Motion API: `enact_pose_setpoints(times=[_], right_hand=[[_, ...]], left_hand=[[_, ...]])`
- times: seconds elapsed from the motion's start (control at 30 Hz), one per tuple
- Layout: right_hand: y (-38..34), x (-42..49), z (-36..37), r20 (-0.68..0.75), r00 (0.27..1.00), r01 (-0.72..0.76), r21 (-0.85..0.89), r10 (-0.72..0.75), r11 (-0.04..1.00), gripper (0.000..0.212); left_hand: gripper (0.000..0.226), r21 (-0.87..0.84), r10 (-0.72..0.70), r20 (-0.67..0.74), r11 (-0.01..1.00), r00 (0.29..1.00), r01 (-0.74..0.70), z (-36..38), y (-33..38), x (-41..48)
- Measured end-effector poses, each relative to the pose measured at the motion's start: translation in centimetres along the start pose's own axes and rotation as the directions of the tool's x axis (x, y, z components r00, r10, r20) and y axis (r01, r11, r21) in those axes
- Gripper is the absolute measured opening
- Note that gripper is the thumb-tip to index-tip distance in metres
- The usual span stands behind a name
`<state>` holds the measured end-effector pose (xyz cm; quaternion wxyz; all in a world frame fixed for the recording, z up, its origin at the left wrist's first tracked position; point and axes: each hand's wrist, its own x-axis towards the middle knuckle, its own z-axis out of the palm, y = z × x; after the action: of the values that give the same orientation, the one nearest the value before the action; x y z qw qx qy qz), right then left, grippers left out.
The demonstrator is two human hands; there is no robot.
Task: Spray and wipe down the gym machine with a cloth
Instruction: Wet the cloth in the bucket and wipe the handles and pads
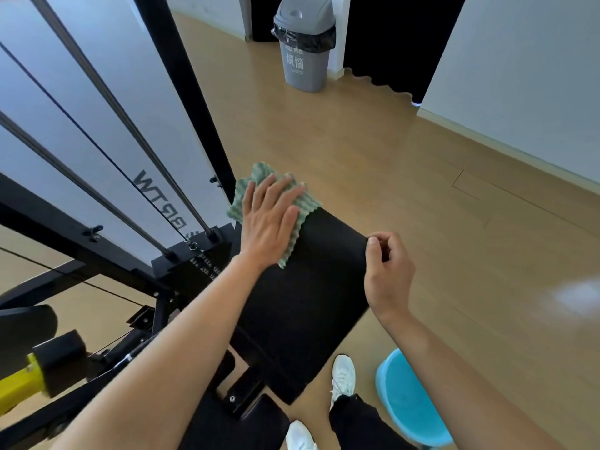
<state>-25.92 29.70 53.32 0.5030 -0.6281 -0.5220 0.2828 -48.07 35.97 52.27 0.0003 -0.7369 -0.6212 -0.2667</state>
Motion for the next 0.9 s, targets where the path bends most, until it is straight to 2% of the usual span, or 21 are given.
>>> enact_pose_setpoints(times=[0.07, 0.13, 0.23, 0.33, 0.5, 0.63, 0.7, 0.77, 0.83, 0.9], right_hand=[[0.0, 0.1, 0.1, 0.015, 1.0, -0.01, 0.004, 0.009, 1.0, 0.01], [0.0, 0.2, 0.0, 0.028, 0.999, -0.016, 0.02, 0.016, 1.0, 0.007], [0.0, 0.2, -0.2, 0.047, 0.999, -0.028, 0.052, 0.026, 0.998, 0.008], [0.1, 0.1, -0.1, 0.055, 0.998, -0.036, 0.081, 0.032, 0.996, 0.014], [-0.1, 0.1, -0.1, 0.026, 0.997, -0.07, 0.117, 0.068, 0.991, 0.02], [-0.4, -0.2, -0.3, -0.009, 0.999, -0.036, 0.102, 0.037, 0.994, 0.019], [-0.5, -0.6, -0.6, -0.088, 0.995, 0.054, 0.035, -0.051, 0.998, 0.023], [-0.7, -1.6, -0.8, -0.118, 0.949, 0.279, -0.115, -0.292, 0.953, 0.021], [-1.1, -2.8, -0.7, 0.009, 0.852, 0.512, -0.224, -0.523, 0.829, 0.017], [-1.2, -2.6, -0.8, 0.171, 0.8, 0.598, -0.318, -0.575, 0.736, 0.021]], left_hand=[[0.05, -0.101, -0.148, -0.035, 0.984, 0.988, 0.144, 0.0, -1.3, 0.9], [0.052, -0.23, -0.315, -0.05, 0.927, 0.948, 0.296, 0.2, -1.4, 1.4], [0.055, -0.276, -0.414, -0.058, 0.881, 0.909, 0.384, 0.9, 0.0, 1.0], [0.052, -0.258, -0.356, -0.051, 0.907, 0.933, 0.332, 1.7, 2.1, -0.7], [0.05, -0.207, -0.122, -0.013, 0.971, 0.992, 0.116, 3.0, 9.1, -5.9], [0.056, -0.209, 0.009, 0.059, 0.978, 0.998, 0.003, 4.3, 11.7, -10.4], [0.06, -0.215, 0.038, 0.087, 0.976, 0.995, -0.018, 4.4, 11.4, -11.9], [0.064, -0.247, 0.05, 0.105, 0.969, 0.993, -0.023, 4.1, 11.1, -12.6], [0.066, -0.296, 0.047, 0.128, 0.955, 0.991, -0.007, 3.7, 10.9, -13.3], [0.066, -0.301, 0.029, 0.157, 0.953, 0.987, 0.02, 3.8, 10.3, -14.2]])
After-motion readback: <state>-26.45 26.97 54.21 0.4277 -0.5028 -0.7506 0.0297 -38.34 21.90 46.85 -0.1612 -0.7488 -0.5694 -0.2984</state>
